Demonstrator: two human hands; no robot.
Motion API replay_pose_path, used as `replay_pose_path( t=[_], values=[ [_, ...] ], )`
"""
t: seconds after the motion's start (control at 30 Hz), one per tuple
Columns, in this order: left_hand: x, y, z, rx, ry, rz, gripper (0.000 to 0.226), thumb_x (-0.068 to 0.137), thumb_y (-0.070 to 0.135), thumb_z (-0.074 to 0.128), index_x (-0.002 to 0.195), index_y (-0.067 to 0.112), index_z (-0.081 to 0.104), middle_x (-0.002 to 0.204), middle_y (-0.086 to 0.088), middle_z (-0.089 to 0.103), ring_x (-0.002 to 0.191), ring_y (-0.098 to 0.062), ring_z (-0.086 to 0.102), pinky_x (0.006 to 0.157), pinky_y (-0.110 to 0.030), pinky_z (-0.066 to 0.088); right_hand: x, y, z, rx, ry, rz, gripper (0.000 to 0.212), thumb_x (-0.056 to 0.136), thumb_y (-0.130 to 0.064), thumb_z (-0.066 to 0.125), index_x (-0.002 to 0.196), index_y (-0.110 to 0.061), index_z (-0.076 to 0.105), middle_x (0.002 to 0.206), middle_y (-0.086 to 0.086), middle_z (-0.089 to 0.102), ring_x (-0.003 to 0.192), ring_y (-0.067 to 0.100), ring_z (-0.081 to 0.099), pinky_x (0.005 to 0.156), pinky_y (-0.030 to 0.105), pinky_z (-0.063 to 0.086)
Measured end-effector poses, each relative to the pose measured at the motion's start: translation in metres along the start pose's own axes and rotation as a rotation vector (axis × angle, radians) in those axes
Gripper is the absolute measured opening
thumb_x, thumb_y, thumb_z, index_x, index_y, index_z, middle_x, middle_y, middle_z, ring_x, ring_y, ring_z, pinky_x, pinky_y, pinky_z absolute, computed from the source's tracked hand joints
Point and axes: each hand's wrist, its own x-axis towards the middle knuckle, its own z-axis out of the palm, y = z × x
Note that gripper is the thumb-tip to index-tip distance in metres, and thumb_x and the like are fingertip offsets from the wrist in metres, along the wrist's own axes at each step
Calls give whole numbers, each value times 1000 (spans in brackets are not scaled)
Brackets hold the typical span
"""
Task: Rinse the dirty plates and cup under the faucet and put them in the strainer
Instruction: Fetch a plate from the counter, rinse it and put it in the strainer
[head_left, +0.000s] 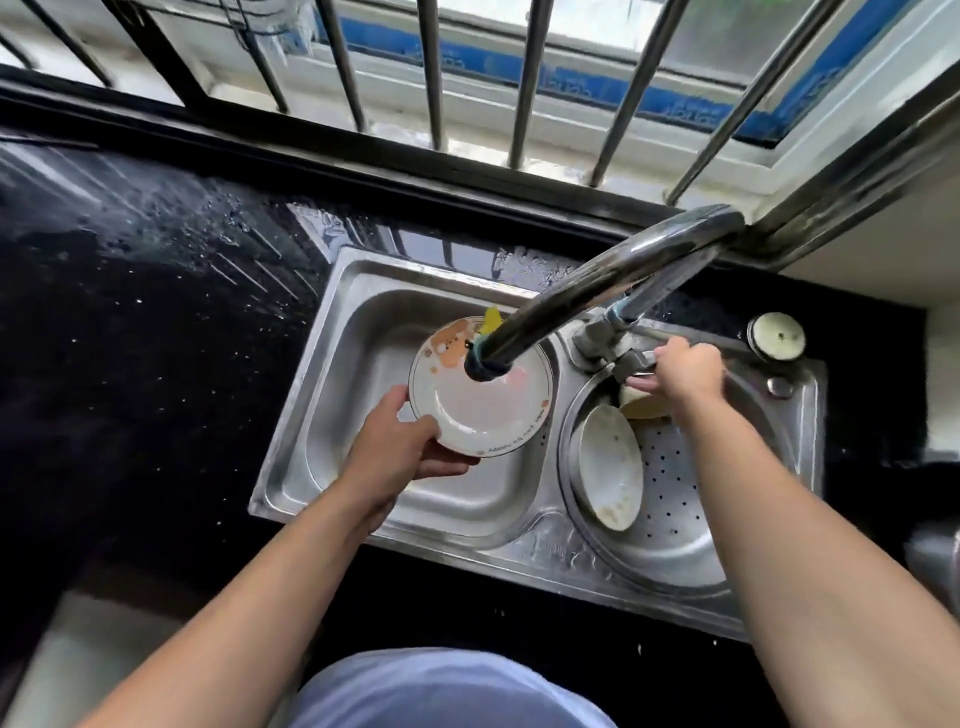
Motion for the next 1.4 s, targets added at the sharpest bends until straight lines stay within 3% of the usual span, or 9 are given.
replay_pose_path(
  t=[0.33,0.43,0.5,0.63,0.8,0.93,1.03,1.2,1.4],
  values=[
    [1,4,-3,-22,33,12,46,90,-8,44,126,17,57,119,-21,73,84,-49,80,67,-40,68,-13,10,10,43,138,36,42,102,-17,43,130,13,53,124,26,66,105,46,71,64,39,65],
    [1,3,-4,-21,36,8,45,92,-9,44,129,15,55,120,-22,72,83,-48,80,67,-39,68,-18,13,12,109,210,29,40,104,-16,36,119,10,62,117,14,66,75,32,78,41,20,53],
    [2,2,-3,-22,36,7,49,92,-10,43,134,13,52,120,-22,72,82,-49,80,65,-38,68,-21,13,12,122,193,-2,31,105,-14,38,112,3,63,106,8,67,62,13,73,41,16,50],
    [2,0,-2,-21,34,10,49,92,-10,44,136,9,50,120,-27,72,82,-49,80,63,-36,68,-27,11,12,224,209,-6,29,101,-11,39,95,3,64,90,5,60,81,36,70,47,29,58],
    [-1,-1,-3,-8,33,34,39,94,-10,45,127,9,53,123,-29,69,80,-49,80,61,-37,68,-43,13,7,189,151,28,31,101,-27,40,107,-3,59,121,20,63,88,39,76,38,17,49],
    [-2,-6,-8,-19,34,28,44,93,-11,45,133,8,49,123,-29,69,77,-48,80,60,-36,68,-72,34,7,217,33,5,38,102,-35,40,124,-7,53,122,14,64,96,28,76,64,24,63],
    [-3,-11,-12,-37,33,24,43,93,-12,46,129,12,52,119,-31,70,72,-46,80,58,-35,67,-98,68,9,174,21,-35,26,101,-32,42,112,-13,57,124,15,67,99,23,74,90,39,62],
    [-2,-17,-17,-37,16,11,45,93,-11,46,125,19,53,118,-31,70,76,-48,80,61,-37,68,-146,107,25,22,-9,-165,21,88,-39,50,98,-30,66,89,-10,73,84,10,75,93,47,60],
    [0,-23,-22,-20,16,11,48,93,-12,45,136,11,48,118,-34,68,76,-49,80,60,-39,68,-168,103,52,-25,-133,-222,32,88,-32,49,109,-24,72,97,-8,75,91,8,75,90,44,61]
  ],
)
